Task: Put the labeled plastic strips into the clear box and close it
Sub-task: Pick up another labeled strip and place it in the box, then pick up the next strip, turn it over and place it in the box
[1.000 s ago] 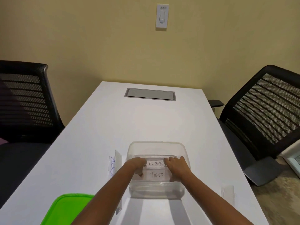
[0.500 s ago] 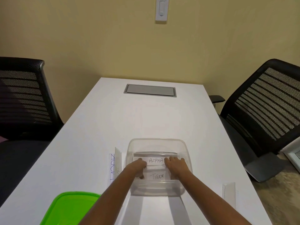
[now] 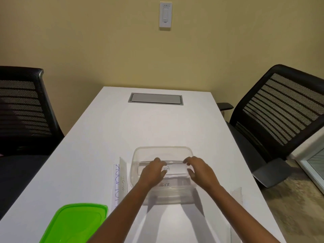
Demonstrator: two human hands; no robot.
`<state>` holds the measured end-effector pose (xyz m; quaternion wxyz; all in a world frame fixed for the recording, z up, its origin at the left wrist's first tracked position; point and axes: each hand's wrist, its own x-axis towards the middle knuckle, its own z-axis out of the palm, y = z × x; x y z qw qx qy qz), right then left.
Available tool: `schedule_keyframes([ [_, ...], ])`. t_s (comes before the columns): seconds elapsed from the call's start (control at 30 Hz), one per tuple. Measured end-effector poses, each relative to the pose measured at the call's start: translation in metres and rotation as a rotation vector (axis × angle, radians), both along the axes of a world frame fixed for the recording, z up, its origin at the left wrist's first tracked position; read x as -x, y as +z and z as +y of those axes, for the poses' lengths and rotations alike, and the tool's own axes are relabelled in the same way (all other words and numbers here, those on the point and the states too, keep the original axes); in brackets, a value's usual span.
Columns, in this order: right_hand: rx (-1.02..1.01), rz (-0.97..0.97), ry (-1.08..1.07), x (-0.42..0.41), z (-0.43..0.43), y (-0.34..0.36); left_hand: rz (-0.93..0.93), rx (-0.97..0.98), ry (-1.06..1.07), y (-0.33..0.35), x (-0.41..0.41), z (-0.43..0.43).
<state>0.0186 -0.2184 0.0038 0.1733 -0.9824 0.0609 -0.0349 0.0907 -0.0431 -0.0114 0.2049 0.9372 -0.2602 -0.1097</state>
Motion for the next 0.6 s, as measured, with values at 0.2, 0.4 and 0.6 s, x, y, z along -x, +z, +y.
schedule_keyframes([
  [0.2,-0.2,-0.233,-0.341,0.069,-0.031,-0.003,-0.343,0.245,-0.192,0.006,0.07,-0.038],
  [0.4,-0.373,-0.199,-0.632,0.127,-0.048,-0.023,-0.332,0.304,-0.404,-0.01,0.142,-0.064],
  [0.6,-0.593,-0.001,-0.823,0.161,-0.043,-0.042,0.155,0.123,-0.264,-0.041,0.186,-0.083],
])
